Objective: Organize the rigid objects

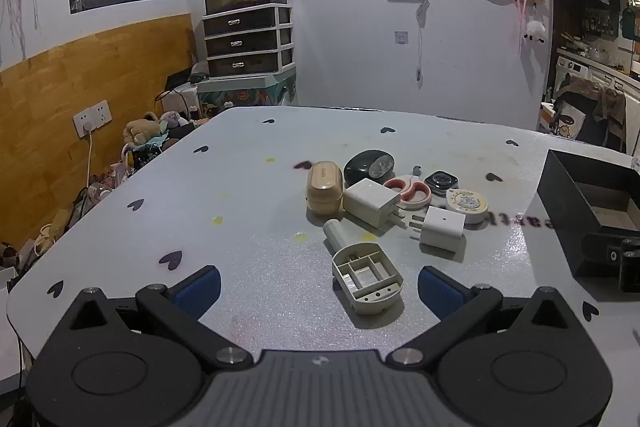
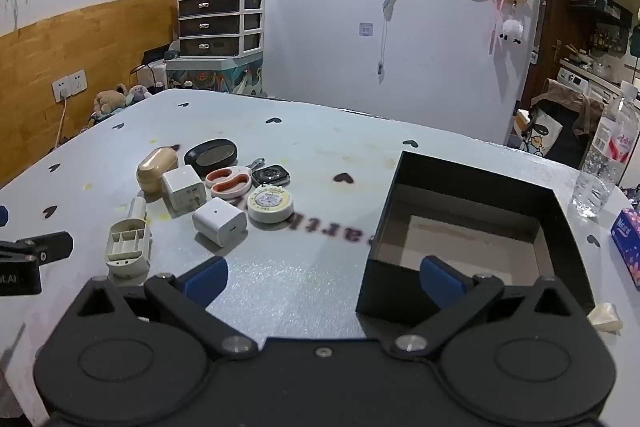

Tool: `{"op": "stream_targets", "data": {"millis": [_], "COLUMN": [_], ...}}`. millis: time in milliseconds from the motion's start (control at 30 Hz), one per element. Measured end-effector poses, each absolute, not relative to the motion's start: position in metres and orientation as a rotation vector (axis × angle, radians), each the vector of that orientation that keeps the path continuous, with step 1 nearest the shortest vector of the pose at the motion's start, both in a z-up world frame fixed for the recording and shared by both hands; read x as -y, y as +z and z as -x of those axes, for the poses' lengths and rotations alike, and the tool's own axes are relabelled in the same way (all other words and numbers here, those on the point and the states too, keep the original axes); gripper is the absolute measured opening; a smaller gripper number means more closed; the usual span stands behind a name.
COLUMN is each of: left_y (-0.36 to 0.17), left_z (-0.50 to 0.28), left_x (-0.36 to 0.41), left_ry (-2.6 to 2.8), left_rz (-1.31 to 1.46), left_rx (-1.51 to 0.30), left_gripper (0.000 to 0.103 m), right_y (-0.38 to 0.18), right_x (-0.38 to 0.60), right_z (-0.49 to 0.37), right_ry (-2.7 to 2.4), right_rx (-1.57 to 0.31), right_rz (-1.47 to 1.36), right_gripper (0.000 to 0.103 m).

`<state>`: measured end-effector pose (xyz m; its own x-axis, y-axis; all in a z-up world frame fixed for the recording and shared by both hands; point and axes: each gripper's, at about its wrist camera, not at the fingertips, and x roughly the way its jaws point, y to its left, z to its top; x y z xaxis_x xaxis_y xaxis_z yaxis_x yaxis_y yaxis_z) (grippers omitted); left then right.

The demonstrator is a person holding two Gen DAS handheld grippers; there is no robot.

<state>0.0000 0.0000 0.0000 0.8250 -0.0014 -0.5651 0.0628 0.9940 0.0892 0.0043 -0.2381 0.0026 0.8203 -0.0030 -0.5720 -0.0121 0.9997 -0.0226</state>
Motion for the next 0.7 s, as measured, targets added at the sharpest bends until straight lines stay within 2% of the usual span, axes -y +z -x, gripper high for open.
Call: {"op": "stream_targets", "data": {"millis": [700], "left_y": [-0.002], "left_z": [-0.002], "left_x": [0.0003], "left_ry": [-0.036], "left_rz": [-0.104], "left_rx": [-0.602], "left_gripper": [0.103], "right_y": [0.0027], "right_x": [0.2382], "right_z": [-0.0039], "right_ry": [0.006], "right_rx": [-0.609], "right_rz": [0.024], "right_gripper": [0.103]}}
